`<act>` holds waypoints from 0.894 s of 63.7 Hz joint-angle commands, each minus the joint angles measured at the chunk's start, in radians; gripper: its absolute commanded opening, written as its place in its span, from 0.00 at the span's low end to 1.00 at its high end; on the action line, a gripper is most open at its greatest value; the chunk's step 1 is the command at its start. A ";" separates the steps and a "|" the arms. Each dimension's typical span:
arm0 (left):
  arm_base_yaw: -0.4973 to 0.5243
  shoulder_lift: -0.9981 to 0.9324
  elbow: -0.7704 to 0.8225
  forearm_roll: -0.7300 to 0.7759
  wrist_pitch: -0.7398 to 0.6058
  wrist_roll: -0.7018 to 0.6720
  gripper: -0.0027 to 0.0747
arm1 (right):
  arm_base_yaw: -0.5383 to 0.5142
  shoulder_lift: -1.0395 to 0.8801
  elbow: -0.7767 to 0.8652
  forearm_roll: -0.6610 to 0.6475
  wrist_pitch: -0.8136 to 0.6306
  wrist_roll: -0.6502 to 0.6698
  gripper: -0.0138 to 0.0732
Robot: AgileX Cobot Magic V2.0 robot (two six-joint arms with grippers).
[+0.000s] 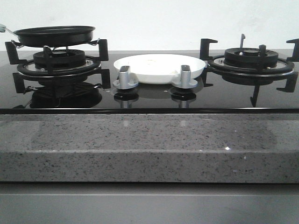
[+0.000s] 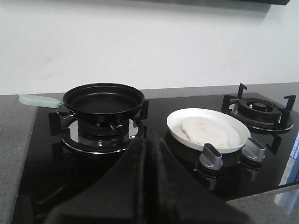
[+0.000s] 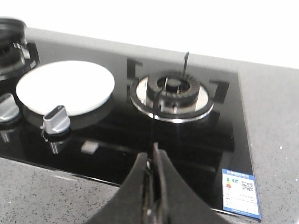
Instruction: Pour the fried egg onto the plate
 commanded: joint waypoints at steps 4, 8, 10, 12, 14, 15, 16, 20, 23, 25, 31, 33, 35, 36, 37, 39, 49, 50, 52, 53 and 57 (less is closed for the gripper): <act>-0.009 0.011 -0.027 -0.007 -0.088 -0.005 0.01 | -0.004 -0.099 0.060 -0.016 -0.117 0.000 0.09; -0.009 0.011 -0.027 -0.007 -0.088 -0.005 0.01 | -0.004 -0.119 0.078 -0.016 -0.116 0.000 0.09; -0.009 0.011 -0.027 -0.007 -0.088 -0.005 0.01 | -0.004 -0.121 0.082 -0.016 -0.116 0.000 0.09; -0.009 0.011 -0.027 -0.007 -0.088 -0.005 0.01 | -0.004 -0.121 0.084 -0.016 -0.118 0.000 0.09; -0.009 0.011 -0.027 -0.007 -0.088 -0.005 0.01 | -0.004 -0.121 0.084 -0.016 -0.118 0.000 0.09; -0.009 0.011 -0.027 -0.007 -0.088 -0.005 0.01 | -0.004 -0.121 0.084 -0.016 -0.118 0.000 0.09; -0.009 0.011 -0.027 -0.007 -0.088 -0.005 0.01 | -0.004 -0.121 0.085 -0.016 -0.119 0.000 0.09; -0.009 0.011 -0.027 -0.007 -0.088 -0.005 0.01 | -0.004 -0.121 0.085 -0.016 -0.126 0.000 0.09; -0.009 0.011 -0.027 -0.007 -0.088 -0.005 0.01 | -0.004 -0.121 0.085 -0.016 -0.131 0.000 0.09; -0.009 0.011 -0.027 -0.007 -0.088 -0.005 0.01 | -0.004 -0.121 0.085 -0.016 -0.134 0.000 0.09; -0.009 0.011 -0.027 -0.007 -0.088 -0.005 0.01 | -0.004 -0.121 0.085 -0.016 -0.133 0.000 0.09; -0.009 0.011 -0.027 -0.007 -0.088 -0.005 0.01 | -0.004 -0.121 0.085 -0.016 -0.130 0.000 0.09; -0.009 0.011 -0.027 -0.007 -0.088 -0.005 0.01 | -0.004 -0.121 0.085 -0.016 -0.129 0.000 0.09; -0.009 0.011 -0.027 -0.007 -0.088 -0.005 0.01 | -0.004 -0.121 0.085 -0.016 -0.129 0.000 0.09; -0.009 0.011 -0.027 -0.007 -0.088 -0.005 0.01 | -0.004 -0.121 0.085 -0.016 -0.129 0.000 0.09; -0.009 0.011 -0.027 -0.007 -0.088 -0.005 0.01 | -0.004 -0.121 0.085 -0.016 -0.129 0.000 0.09; -0.009 0.011 -0.027 -0.007 -0.088 -0.005 0.01 | -0.004 -0.121 0.085 -0.016 -0.129 0.000 0.09; -0.009 0.011 -0.027 -0.007 -0.088 -0.005 0.01 | -0.004 -0.121 0.085 -0.016 -0.129 0.000 0.09; -0.009 0.011 -0.027 -0.007 -0.088 -0.005 0.01 | -0.004 -0.121 0.085 -0.016 -0.129 0.000 0.09; -0.009 0.011 -0.027 -0.007 -0.088 -0.005 0.01 | -0.004 -0.121 0.085 -0.016 -0.129 0.000 0.09; -0.009 0.011 -0.027 -0.007 -0.088 -0.005 0.01 | -0.004 -0.121 0.085 -0.016 -0.129 0.000 0.09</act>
